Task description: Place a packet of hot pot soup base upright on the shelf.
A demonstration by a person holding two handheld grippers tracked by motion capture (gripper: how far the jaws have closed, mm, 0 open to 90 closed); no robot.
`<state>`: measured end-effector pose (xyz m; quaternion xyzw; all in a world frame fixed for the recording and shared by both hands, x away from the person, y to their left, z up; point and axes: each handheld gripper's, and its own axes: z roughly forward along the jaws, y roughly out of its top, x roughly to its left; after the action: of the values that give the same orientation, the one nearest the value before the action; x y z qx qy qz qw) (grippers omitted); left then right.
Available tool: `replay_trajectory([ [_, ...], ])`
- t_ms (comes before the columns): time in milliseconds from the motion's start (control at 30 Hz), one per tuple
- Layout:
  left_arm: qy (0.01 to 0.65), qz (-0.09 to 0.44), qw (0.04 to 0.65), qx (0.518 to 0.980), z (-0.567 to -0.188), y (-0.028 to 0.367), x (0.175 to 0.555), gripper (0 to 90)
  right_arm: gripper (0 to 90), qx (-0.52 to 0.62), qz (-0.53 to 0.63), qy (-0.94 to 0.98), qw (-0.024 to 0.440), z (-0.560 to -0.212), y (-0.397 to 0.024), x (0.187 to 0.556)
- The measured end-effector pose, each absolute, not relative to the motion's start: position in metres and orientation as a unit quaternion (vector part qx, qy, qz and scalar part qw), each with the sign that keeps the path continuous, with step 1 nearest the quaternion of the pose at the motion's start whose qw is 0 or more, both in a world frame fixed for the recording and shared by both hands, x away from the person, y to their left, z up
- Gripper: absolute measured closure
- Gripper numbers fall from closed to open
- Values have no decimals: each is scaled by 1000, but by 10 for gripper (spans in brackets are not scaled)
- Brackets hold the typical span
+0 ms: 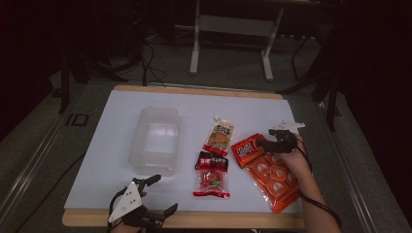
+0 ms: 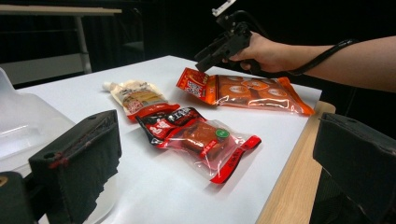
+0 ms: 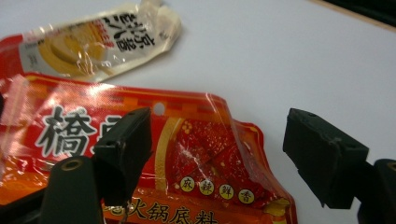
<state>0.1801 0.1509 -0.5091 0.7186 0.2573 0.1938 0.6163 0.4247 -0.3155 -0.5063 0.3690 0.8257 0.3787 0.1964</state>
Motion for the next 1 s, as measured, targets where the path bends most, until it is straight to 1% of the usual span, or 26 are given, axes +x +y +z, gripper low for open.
replay_trajectory([
  [233, 255, 192, 615, 721, -510, 150, 180, 15, 238, 369, 358, 836, 194, -514, -314, 434],
  [267, 255, 192, 615, 721, -510, 150, 180, 15, 249, 367, 351, 839, 193, -515, -314, 434],
  [400, 255, 192, 614, 722, -510, 150, 180, 15, 246, 365, 337, 849, 180, -523, -314, 438],
  [467, 256, 190, 614, 722, -510, 150, 181, 15, 255, 358, 335, 852, 181, -523, -315, 438],
  [533, 256, 190, 614, 723, -510, 149, 181, 16, 246, 360, 333, 857, 159, -525, -315, 440],
  [633, 255, 189, 612, 724, -511, 148, 181, 15, 225, 352, 331, 863, 144, -526, -314, 441],
  [733, 254, 190, 611, 726, -511, 148, 181, 16, 219, 345, 324, 870, 140, -527, -311, 441],
  [833, 254, 188, 610, 727, -511, 147, 181, 15, 236, 344, 315, 874, 137, -528, -308, 441],
  [867, 254, 187, 610, 727, -512, 147, 181, 16, 247, 344, 313, 874, 138, -528, -307, 441],
  [900, 253, 188, 609, 728, -512, 147, 181, 16, 280, 344, 313, 874, 139, -529, -307, 442],
  [967, 252, 188, 609, 729, -512, 146, 181, 16, 402, 335, 318, 874, 152, -528, -304, 438],
  [1000, 251, 187, 609, 729, -511, 146, 181, 16, 445, 335, 318, 873, 158, -528, -303, 438],
])
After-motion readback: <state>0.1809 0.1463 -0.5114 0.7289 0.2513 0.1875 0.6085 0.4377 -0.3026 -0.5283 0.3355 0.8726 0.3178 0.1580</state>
